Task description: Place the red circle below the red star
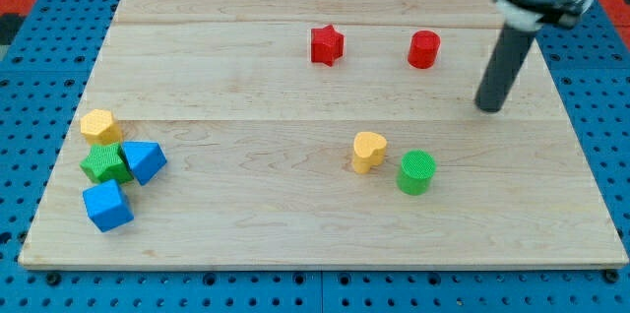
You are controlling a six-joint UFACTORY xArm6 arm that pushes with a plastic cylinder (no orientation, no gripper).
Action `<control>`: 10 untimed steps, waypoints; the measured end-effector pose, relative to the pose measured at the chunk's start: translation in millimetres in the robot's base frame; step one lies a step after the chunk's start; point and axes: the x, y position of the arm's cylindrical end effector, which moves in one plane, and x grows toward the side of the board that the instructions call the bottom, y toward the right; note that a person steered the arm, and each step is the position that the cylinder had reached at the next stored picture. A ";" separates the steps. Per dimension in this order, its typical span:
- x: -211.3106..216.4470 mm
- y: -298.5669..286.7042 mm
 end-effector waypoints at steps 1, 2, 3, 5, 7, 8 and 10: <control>-62.8 43.3; -89.1 36.5; -96.1 -40.9; -64.5 -169.1; -40.1 -122.6; -3.4 -176.0; 11.0 -281.2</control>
